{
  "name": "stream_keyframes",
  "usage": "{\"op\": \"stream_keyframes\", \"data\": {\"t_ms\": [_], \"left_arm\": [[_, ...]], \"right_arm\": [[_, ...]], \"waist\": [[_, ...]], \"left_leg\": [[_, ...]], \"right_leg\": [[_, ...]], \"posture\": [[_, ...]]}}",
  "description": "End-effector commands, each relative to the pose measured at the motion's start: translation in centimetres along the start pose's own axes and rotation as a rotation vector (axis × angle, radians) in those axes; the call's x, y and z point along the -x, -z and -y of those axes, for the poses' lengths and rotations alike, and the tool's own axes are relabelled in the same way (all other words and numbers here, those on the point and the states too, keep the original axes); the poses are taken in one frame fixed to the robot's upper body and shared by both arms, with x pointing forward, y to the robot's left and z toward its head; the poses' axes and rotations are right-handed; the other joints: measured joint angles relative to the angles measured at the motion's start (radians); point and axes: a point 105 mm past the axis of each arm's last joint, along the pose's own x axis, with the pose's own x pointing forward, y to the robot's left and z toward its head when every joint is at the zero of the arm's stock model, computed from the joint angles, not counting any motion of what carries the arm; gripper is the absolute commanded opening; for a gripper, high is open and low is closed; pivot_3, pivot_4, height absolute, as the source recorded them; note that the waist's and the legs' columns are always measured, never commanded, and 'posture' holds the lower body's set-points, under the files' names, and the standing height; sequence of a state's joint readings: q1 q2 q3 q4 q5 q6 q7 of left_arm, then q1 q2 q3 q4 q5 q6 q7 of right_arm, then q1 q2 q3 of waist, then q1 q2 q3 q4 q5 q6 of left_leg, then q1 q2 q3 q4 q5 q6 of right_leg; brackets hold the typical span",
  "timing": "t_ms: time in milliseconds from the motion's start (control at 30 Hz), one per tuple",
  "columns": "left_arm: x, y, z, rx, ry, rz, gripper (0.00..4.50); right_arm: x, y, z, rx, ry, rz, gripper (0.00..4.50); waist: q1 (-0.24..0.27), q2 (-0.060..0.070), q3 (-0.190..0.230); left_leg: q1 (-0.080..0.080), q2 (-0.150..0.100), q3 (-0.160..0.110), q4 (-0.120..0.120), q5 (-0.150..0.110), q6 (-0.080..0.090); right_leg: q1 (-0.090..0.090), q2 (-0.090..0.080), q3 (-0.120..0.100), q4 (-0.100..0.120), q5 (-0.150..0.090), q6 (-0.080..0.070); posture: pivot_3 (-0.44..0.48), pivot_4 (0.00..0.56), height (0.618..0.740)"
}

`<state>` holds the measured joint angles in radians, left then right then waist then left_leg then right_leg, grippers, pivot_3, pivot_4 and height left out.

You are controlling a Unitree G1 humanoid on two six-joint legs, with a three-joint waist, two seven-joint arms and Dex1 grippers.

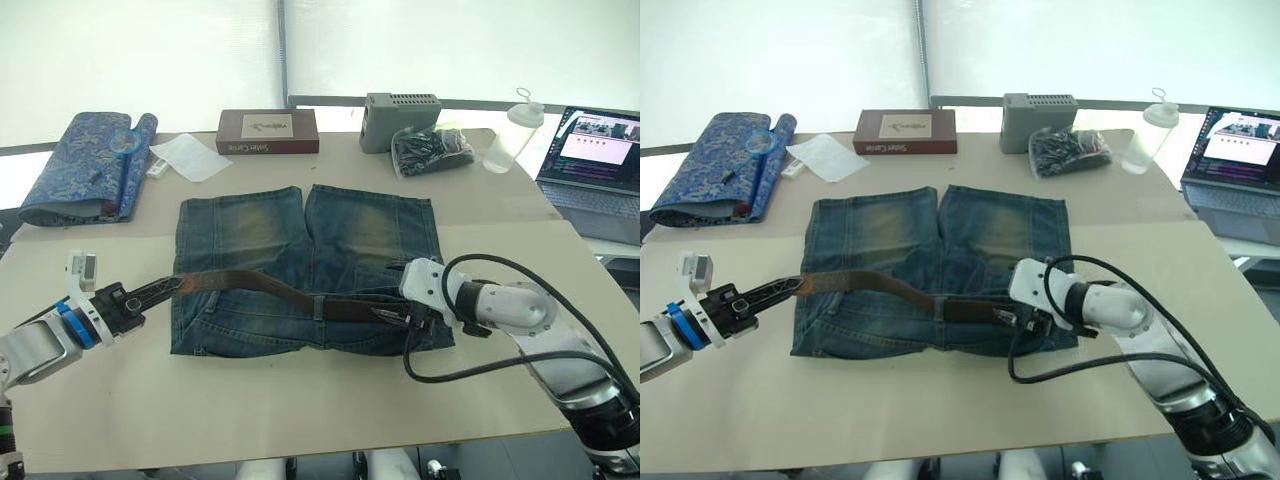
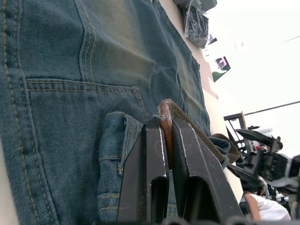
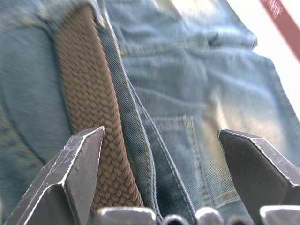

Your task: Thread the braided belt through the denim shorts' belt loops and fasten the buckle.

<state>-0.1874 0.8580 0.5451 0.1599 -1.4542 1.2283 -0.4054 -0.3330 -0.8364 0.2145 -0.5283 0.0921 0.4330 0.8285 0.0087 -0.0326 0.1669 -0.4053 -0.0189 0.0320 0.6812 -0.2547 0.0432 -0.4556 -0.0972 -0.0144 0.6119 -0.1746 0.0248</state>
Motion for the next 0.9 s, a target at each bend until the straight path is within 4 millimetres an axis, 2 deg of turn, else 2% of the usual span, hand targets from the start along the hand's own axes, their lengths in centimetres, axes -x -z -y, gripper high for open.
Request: {"op": "stream_keyframes", "data": {"t_ms": [33,167,233,300,333,400,467,567,700,800,900], "left_arm": [[0.0,-0.4,1.4,-0.027,0.049,-0.023,0.00],[0.0,-0.2,1.8,-0.021,0.074,-0.056,0.00],[0.4,0.0,2.6,-0.021,0.111,-0.090,0.00],[0.6,0.3,3.2,-0.017,0.140,-0.116,0.00],[0.5,0.4,3.4,-0.012,0.153,-0.123,0.00],[-0.1,0.7,3.2,0.006,0.161,-0.118,0.00],[-1.1,1.3,3.4,0.028,0.198,-0.110,0.00],[-2.8,2.1,4.5,0.056,0.278,-0.099,0.00],[-4.8,2.4,5.5,0.121,0.362,-0.037,0.00],[-5.7,3.1,6.5,0.156,0.412,-0.033,0.00],[-5.8,3.5,7.1,0.175,0.436,-0.035,0.00]], "right_arm": [[-0.2,-2.7,0.1,0.056,0.022,0.092,4.30],[-2.7,-2.4,1.0,-0.037,0.123,0.095,4.30],[-3.8,-1.5,0.4,-0.064,0.119,0.078,4.30],[-4.0,-1.6,-0.1,-0.156,0.091,0.114,4.30],[-3.9,-2.3,0.0,-0.266,0.086,0.164,4.30],[-3.4,-4.1,-0.3,-0.623,-0.013,0.291,4.30],[-2.3,-6.7,-2.1,-0.873,-0.259,0.429,4.30],[-1.6,-8.5,-3.9,-1.003,-0.481,0.462,4.30],[-4.0,-9.1,-4.7,-1.106,-0.532,0.400,4.30],[-6.5,-8.7,-4.1,-1.229,-0.476,0.361,4.30],[-7.8,-8.5,-3.3,-1.302,-0.414,0.366,4.30]], "waist": [[-0.005,-0.001,0.000],[-0.009,-0.001,0.000],[-0.011,-0.002,-0.001],[-0.006,-0.002,-0.001],[-0.005,-0.002,-0.001],[-0.006,-0.002,-0.001],[-0.006,-0.002,-0.001],[-0.005,-0.002,-0.001],[-0.004,-0.002,-0.001],[-0.011,-0.002,-0.001],[-0.019,-0.003,-0.001]], "left_leg": [[0.001,0.001,0.000,0.000,0.000,0.000],[0.002,0.001,0.000,0.001,0.001,-0.001],[0.002,0.001,0.000,0.001,0.001,-0.002],[0.001,0.000,-0.001,0.000,0.001,-0.001],[0.001,0.000,-0.001,0.000,0.001,-0.001],[0.000,0.000,0.000,0.000,0.000,0.000],[0.000,0.001,-0.001,0.000,0.001,-0.001],[0.001,0.001,-0.004,0.000,0.001,-0.001],[0.002,0.001,-0.004,0.001,0.001,-0.002],[0.002,-0.001,-0.003,0.000,0.002,-0.002],[0.001,-0.001,-0.003,0.000,0.001,-0.002]], "right_leg": [[0.001,0.000,0.000,0.000,0.000,0.000],[0.001,0.002,0.001,0.001,0.000,0.000],[0.001,0.003,0.001,0.001,0.000,0.000],[0.001,0.002,0.001,0.001,0.000,0.000],[0.001,0.002,0.001,0.001,0.000,0.000],[0.000,0.001,0.001,0.001,0.000,0.000],[0.000,0.001,0.001,0.001,0.001,-0.001],[0.002,-0.002,0.000,0.001,0.002,-0.002],[0.001,-0.007,-0.001,0.002,0.003,-0.003],[0.000,-0.004,-0.001,0.004,0.003,-0.003],[-0.001,-0.001,0.001,0.004,0.003,-0.003]], "posture": [[0.000,0.150,0.740],[0.000,0.150,0.740],[0.000,0.150,0.740],[0.000,0.150,0.740],[0.000,0.150,0.740],[0.000,0.150,0.740],[0.000,0.150,0.740],[0.000,0.150,0.740],[0.000,0.150,0.740],[0.000,0.150,0.740],[0.000,0.150,0.740]]}}
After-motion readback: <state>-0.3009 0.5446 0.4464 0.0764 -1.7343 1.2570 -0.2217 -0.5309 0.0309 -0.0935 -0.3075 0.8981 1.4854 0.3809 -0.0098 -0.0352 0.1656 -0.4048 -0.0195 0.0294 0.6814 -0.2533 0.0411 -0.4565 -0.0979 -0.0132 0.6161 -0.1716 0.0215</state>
